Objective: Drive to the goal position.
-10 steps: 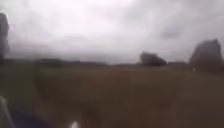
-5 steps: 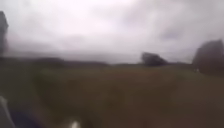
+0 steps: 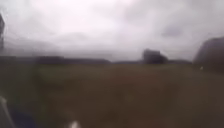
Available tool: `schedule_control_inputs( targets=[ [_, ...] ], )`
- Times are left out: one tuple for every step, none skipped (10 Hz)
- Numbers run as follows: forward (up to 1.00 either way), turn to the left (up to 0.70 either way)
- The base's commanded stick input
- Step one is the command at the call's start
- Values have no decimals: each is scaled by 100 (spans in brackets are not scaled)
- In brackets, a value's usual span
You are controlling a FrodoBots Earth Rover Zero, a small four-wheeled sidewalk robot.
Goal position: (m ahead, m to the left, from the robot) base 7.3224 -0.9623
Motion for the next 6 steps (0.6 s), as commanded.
schedule_control_inputs(
  targets=[
    [70,0],
    [70,0],
    [70,0],
    [70,0],
    [70,0],
    [70,0]
  ],
)
